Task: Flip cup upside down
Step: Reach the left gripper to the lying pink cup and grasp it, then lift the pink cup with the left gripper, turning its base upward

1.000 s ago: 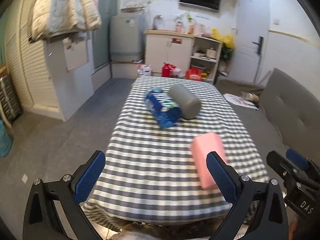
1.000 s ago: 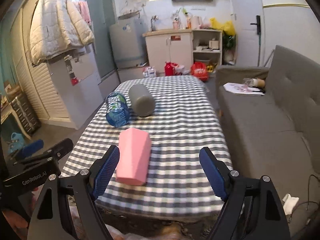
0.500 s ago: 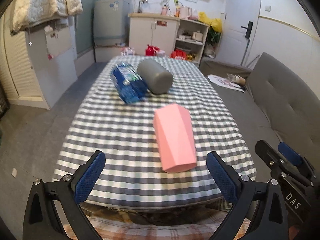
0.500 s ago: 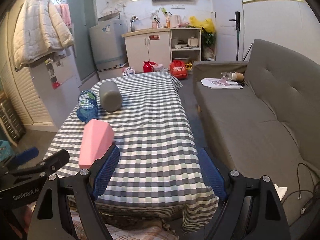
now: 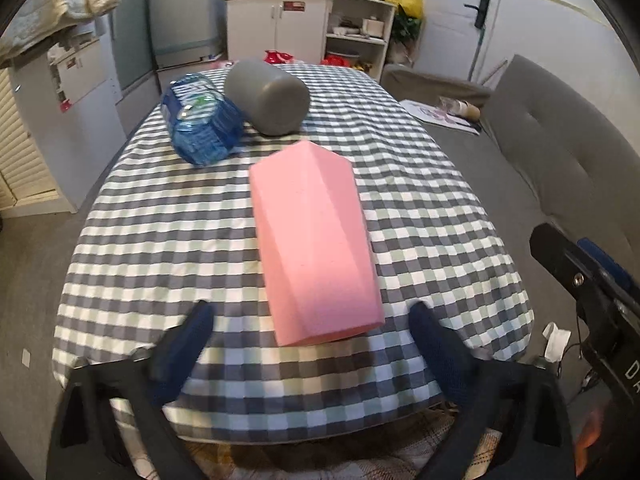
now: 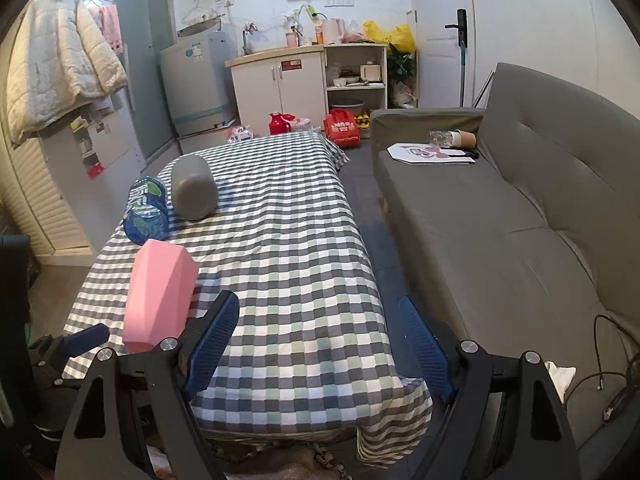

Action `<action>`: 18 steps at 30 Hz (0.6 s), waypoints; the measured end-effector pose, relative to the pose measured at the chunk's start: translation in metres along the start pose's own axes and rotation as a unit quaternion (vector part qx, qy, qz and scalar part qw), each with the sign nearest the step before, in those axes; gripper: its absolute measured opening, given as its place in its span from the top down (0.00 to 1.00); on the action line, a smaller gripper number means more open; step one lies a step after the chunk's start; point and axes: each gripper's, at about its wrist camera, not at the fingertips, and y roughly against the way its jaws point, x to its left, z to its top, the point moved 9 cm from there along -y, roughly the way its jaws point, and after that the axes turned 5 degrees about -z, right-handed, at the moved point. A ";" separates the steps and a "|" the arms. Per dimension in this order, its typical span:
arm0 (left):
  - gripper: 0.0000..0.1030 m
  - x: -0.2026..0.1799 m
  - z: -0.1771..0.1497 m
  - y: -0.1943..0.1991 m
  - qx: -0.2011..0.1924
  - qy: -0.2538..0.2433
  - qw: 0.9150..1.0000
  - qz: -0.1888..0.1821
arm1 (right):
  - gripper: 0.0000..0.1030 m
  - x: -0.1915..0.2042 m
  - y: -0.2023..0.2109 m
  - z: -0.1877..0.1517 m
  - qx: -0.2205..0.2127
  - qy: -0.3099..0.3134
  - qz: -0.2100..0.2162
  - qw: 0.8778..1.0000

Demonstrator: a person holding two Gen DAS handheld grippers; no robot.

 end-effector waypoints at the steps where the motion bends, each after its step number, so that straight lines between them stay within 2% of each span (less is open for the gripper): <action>1: 0.35 -0.001 -0.001 -0.003 0.007 -0.004 1.000 -0.002 | 0.20 0.001 -0.002 0.001 0.002 0.001 -0.001 1.000; 4: 0.46 -0.005 -0.005 -0.010 0.021 -0.014 1.000 -0.018 | 0.20 0.005 -0.007 0.000 0.009 0.007 -0.004 1.000; 10: 0.46 -0.008 -0.003 0.000 0.012 -0.032 0.999 -0.017 | 0.20 0.012 -0.009 -0.001 0.011 0.021 -0.009 1.000; 18: 0.47 -0.006 0.013 0.040 -0.023 -0.055 0.998 -0.013 | 0.20 0.013 -0.001 0.001 -0.002 0.026 -0.015 1.000</action>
